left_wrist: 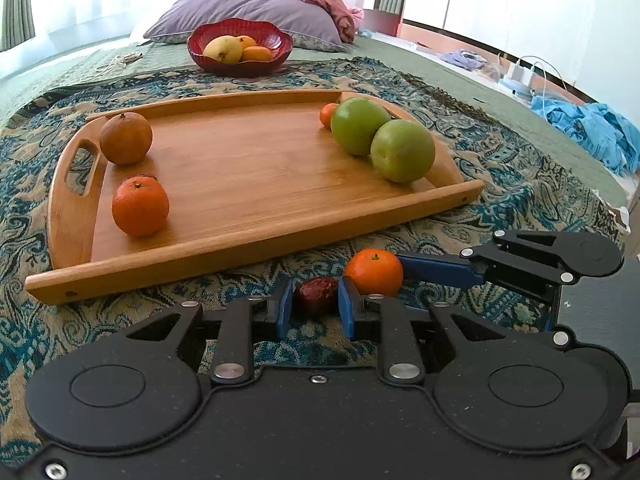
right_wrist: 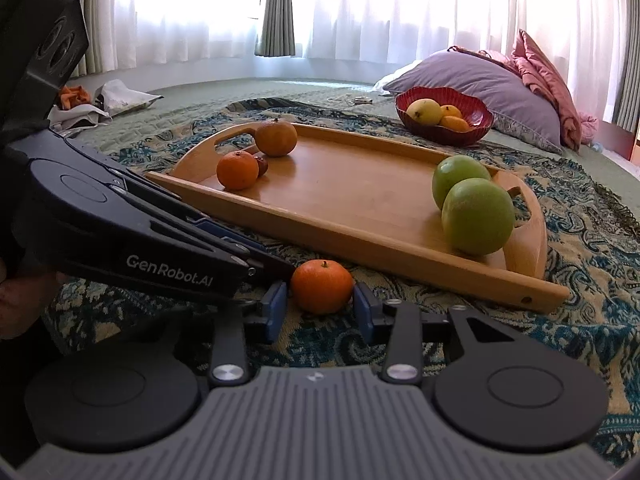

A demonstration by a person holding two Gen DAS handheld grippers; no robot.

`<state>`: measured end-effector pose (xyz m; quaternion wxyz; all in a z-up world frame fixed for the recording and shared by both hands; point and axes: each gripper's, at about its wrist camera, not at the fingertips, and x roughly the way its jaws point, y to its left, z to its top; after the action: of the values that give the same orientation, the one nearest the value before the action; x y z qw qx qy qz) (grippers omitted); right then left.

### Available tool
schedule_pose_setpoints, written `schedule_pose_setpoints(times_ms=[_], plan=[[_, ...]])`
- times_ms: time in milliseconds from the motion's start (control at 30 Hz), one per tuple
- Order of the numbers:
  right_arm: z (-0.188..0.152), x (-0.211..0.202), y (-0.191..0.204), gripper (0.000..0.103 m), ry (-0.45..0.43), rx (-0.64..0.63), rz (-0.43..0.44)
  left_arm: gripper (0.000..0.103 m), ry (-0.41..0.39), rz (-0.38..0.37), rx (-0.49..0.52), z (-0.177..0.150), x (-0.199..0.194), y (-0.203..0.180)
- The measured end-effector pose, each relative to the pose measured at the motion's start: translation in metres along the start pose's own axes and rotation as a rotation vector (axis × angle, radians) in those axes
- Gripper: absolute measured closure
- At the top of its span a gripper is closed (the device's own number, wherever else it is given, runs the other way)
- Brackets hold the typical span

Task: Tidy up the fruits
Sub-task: 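Lift the date with the left gripper while the right carries the tangerine over the tray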

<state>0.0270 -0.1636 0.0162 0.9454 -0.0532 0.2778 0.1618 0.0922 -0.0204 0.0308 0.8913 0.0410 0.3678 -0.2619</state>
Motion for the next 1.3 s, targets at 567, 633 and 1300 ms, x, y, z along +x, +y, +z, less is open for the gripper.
schedule_pose_setpoints(times_ms=[567, 633, 1300], plan=[[-0.007, -0.016, -0.012, 0.065, -0.033, 0.052, -0.072, 0.080, -0.024, 0.028, 0.021, -0.005, 0.005, -0.011], [-0.008, -0.017, -0.013, 0.065, -0.035, 0.058, -0.085, 0.080, -0.033, 0.041, 0.019, -0.006, 0.007, -0.014], [-0.002, -0.019, -0.014, 0.069, -0.078, 0.094, -0.104, 0.080, -0.112, 0.109, 0.002, 0.000, -0.003, -0.017]])
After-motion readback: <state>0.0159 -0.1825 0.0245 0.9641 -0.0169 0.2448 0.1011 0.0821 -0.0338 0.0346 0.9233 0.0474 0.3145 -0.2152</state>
